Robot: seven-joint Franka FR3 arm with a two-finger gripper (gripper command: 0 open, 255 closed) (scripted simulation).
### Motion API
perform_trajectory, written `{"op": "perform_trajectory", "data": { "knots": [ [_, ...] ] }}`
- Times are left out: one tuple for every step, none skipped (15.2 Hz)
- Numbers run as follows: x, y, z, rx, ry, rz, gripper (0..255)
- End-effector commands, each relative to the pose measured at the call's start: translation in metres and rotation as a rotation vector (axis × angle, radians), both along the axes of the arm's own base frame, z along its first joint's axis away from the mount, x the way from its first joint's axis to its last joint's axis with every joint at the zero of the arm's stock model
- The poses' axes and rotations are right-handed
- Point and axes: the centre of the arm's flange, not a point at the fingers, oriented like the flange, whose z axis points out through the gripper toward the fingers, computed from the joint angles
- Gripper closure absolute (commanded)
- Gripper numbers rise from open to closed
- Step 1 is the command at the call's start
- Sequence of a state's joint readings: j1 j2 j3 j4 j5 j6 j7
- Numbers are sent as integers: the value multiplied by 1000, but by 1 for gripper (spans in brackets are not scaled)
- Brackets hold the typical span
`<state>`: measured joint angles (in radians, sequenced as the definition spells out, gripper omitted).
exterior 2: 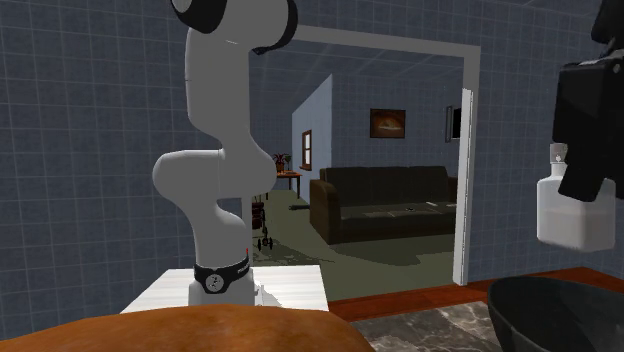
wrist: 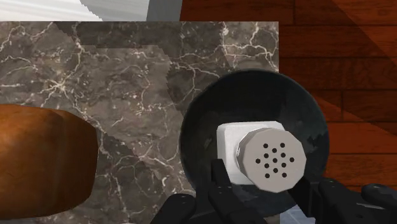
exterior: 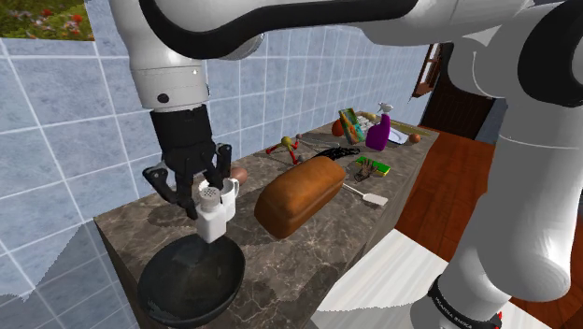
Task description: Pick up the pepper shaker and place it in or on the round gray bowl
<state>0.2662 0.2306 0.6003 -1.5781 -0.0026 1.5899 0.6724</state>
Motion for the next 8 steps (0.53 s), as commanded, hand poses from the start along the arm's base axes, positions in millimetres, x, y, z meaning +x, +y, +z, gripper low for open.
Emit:
{"op": "perform_trajectory", "data": {
  "knots": [
    [3,31,2,-1,0,-3,255],
    [3,31,-3,-1,0,-3,255],
    [3,31,-8,-1,0,-3,255],
    [3,31,-14,-1,0,-3,255],
    [3,31,-19,-1,0,-3,255],
    [3,31,-24,-1,0,-3,255],
    [3,31,-29,-1,0,-3,255],
    [3,31,-35,-1,0,-3,255]
  ]
}}
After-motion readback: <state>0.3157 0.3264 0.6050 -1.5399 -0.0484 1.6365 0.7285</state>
